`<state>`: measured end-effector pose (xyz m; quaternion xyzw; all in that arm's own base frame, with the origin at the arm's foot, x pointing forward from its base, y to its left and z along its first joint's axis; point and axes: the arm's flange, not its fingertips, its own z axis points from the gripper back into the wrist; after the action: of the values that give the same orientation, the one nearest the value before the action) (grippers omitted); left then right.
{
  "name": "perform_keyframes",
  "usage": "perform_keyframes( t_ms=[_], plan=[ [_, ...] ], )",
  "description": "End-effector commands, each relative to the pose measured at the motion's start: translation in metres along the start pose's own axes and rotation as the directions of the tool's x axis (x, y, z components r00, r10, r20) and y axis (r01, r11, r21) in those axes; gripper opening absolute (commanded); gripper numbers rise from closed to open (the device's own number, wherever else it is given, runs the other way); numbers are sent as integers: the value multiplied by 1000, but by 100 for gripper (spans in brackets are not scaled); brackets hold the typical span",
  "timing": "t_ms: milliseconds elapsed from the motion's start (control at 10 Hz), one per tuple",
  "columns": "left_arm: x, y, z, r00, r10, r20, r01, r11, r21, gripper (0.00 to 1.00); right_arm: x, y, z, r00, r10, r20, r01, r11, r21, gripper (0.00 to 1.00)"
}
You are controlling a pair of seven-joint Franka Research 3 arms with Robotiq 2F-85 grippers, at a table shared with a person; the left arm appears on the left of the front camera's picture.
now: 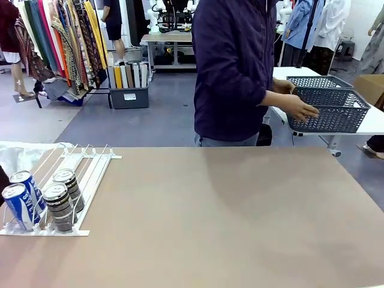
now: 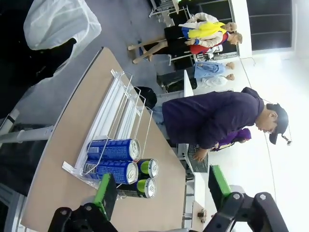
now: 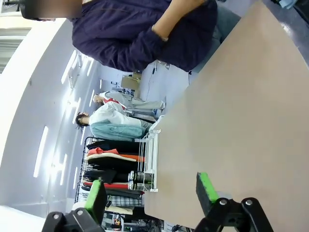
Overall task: Retrieve and store the cans from the dispenser.
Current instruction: Pick up one can from the Automatic Can Dispenser and place it in the middle of the table.
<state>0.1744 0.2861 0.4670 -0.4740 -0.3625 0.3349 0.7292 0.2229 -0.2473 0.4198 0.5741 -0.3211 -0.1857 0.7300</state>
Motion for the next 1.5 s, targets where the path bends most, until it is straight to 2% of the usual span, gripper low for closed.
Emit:
perform_keyframes(
  t_ms=[0,100,200,300,400,600,700,800,900,1000,1100,1200,1300,1400],
  plan=[
    [2,1,2,1000,-11,6,11,1000,-16,100,4,4,2,1000,17,14,-17,1000,18,100],
    [0,0,0,1000,0,0,0,1000,0,100,4,4,2,1000,17,14,-17,1000,18,100],
    [0,-14,-12,995,-74,-64,79,994,82,100,4,4,2,1000,17,14,-17,1000,18,100],
    [-8,-43,-31,977,-173,-126,196,958,208,100,4,4,2,1000,17,14,-17,1000,18,100],
    [-17,-76,-60,947,-252,-201,301,913,275,100,4,4,2,1000,17,14,-17,1000,18,100],
    [-43,-130,-124,845,-367,-388,511,766,389,100,4,4,2,1000,17,14,-17,1000,18,100],
    [-57,-144,-154,791,-387,-474,595,668,448,100,4,4,2,1000,17,14,-17,1000,18,100],
    [-71,-154,-180,732,-418,-539,670,587,454,100,4,4,2,1000,17,14,-17,1000,18,100],
    [-92,-163,-206,670,-447,-593,733,527,430,100,4,4,2,1000,17,14,-17,1000,18,100],
    [-108,-167,-223,626,-479,-615,772,492,402,100,4,4,2,1000,17,14,-17,1000,18,100],
    [-127,-169,-239,588,-501,-635,801,469,373,100,4,4,2,1000,17,14,-17,1000,18,100],
    [-143,-170,-251,553,-504,-664,818,483,314,100,4,4,2,1000,17,14,-17,1000,18,100],
    [-157,-168,-260,495,-506,-706,845,470,256,100,4,4,2,1000,17,14,-17,1000,18,100],
    [-164,-171,-263,455,-471,-755,848,489,205,100,4,4,2,1000,17,14,-17,1000,18,100]
  ],
)
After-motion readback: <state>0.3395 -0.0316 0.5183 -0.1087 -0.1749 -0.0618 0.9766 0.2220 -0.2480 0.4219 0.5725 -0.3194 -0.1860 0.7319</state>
